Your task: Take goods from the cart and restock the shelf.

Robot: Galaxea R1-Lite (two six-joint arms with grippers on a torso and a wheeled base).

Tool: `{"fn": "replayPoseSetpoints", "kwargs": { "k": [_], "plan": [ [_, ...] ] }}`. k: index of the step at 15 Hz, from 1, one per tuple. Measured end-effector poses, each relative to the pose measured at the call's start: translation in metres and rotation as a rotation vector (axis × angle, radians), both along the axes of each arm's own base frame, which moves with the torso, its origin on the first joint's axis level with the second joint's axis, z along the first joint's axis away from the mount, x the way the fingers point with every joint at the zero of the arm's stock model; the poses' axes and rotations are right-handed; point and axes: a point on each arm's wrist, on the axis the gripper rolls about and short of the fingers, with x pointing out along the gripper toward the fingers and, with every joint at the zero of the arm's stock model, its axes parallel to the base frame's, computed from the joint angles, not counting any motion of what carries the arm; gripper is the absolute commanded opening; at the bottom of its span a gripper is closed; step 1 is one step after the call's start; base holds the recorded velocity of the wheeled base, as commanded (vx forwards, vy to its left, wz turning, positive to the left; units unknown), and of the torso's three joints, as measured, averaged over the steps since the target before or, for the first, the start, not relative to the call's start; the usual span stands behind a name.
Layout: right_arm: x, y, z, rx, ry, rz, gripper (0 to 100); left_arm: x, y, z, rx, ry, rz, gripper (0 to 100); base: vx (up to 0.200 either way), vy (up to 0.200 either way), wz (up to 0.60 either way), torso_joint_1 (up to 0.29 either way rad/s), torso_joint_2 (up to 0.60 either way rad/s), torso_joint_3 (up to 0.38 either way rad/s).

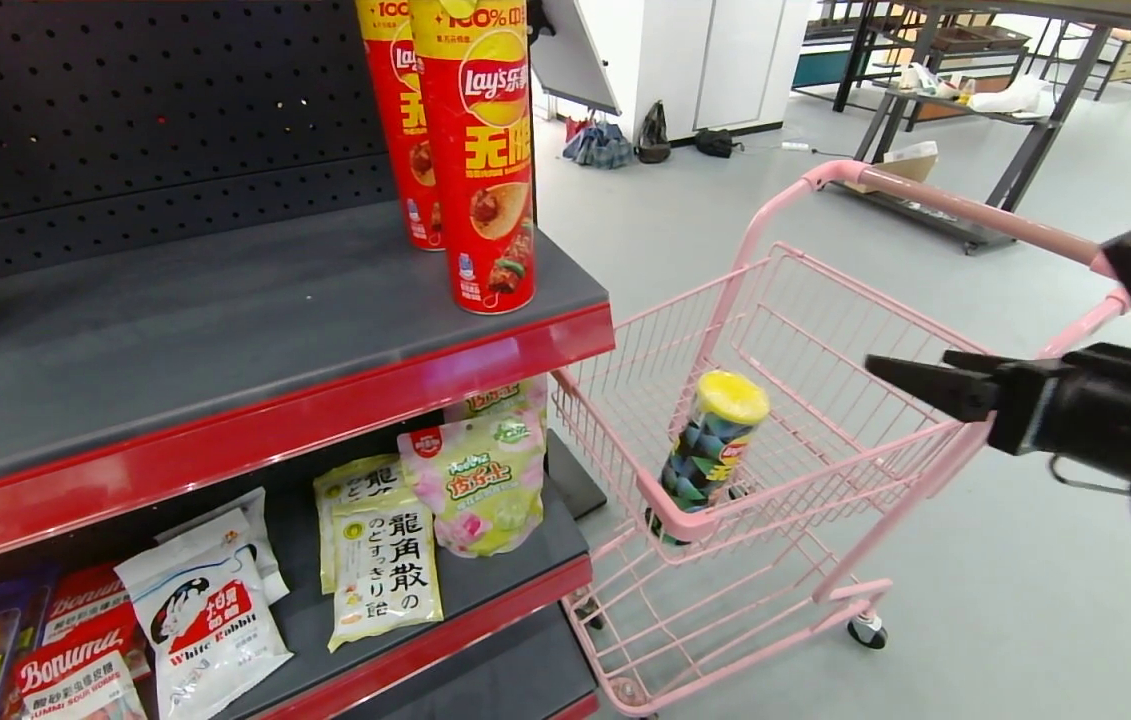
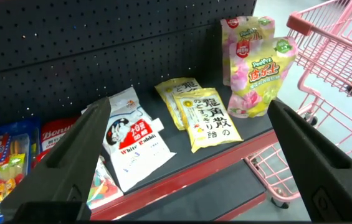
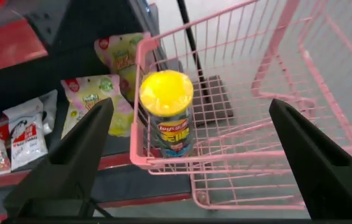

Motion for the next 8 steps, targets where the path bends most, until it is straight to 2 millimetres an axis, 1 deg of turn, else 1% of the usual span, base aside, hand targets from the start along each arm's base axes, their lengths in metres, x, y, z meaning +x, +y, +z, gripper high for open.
{"fn": "replayPoseSetpoints", "kwargs": {
  "k": [1,2,4,6,8],
  "plan": [
    [0.015,0.008,-0.014,0.000,0.013,0.023,100,0.000,0.000,0.000,0.000,0.000,0.000,100,0.000,0.000,0.00,0.000,0.00,0.000],
    [0.026,0.016,-0.028,-0.002,0.030,0.047,100,0.000,0.000,0.000,0.000,0.000,0.000,100,0.000,0.000,0.00,0.000,0.00,0.000],
    [0.038,0.030,-0.057,-0.020,0.108,0.090,100,0.000,0.000,0.000,0.001,0.000,0.000,100,0.000,0.000,0.00,0.000,0.00,0.000],
    [0.047,0.037,-0.074,-0.032,0.151,0.105,100,0.000,0.000,0.000,0.001,0.000,0.000,100,0.000,0.000,0.00,0.000,0.00,0.000],
    [0.057,0.041,-0.083,-0.036,0.153,0.109,100,0.000,0.000,0.000,0.000,0.000,-0.001,100,0.000,0.000,0.00,0.000,0.00,0.000]
  ]
}}
